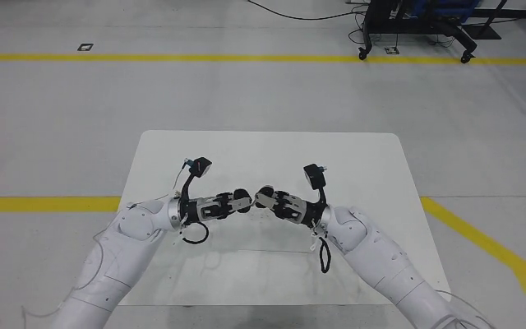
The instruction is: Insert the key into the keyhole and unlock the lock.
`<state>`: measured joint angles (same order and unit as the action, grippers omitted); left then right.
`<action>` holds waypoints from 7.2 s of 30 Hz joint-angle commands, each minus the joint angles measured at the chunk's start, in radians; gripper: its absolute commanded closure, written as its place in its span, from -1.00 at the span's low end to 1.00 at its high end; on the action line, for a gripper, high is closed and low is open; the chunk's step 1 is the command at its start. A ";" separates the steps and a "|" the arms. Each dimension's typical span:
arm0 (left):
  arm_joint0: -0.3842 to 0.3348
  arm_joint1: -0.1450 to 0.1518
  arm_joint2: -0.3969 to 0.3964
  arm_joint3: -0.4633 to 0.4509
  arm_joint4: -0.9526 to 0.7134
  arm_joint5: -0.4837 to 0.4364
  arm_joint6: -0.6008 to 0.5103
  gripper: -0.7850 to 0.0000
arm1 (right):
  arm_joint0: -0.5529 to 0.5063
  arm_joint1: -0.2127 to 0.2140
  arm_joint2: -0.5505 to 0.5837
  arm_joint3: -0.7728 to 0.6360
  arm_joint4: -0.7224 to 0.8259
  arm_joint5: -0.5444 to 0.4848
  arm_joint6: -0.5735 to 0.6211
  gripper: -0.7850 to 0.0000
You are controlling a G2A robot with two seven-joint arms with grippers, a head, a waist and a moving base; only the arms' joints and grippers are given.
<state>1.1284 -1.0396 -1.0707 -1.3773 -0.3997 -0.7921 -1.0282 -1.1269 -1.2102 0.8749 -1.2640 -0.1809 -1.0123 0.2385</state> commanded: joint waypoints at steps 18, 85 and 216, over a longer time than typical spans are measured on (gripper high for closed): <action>-0.016 0.016 0.042 0.005 0.022 -0.013 0.014 0.87 | 0.006 -0.002 -0.010 0.002 0.030 0.000 0.024 1.00; 0.348 -0.002 -0.179 -0.370 1.264 0.214 1.030 0.15 | 0.013 -0.014 0.017 0.029 0.180 0.000 0.104 1.00; 0.097 0.062 -0.030 -0.157 0.344 -0.021 0.216 1.00 | -0.015 0.040 0.037 -0.101 0.335 0.211 0.547 1.00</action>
<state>1.2244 -0.9774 -1.1009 -1.5319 -0.0653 -0.8177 -0.8182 -1.1431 -1.1696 0.9128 -1.3657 0.1519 -0.8013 0.7849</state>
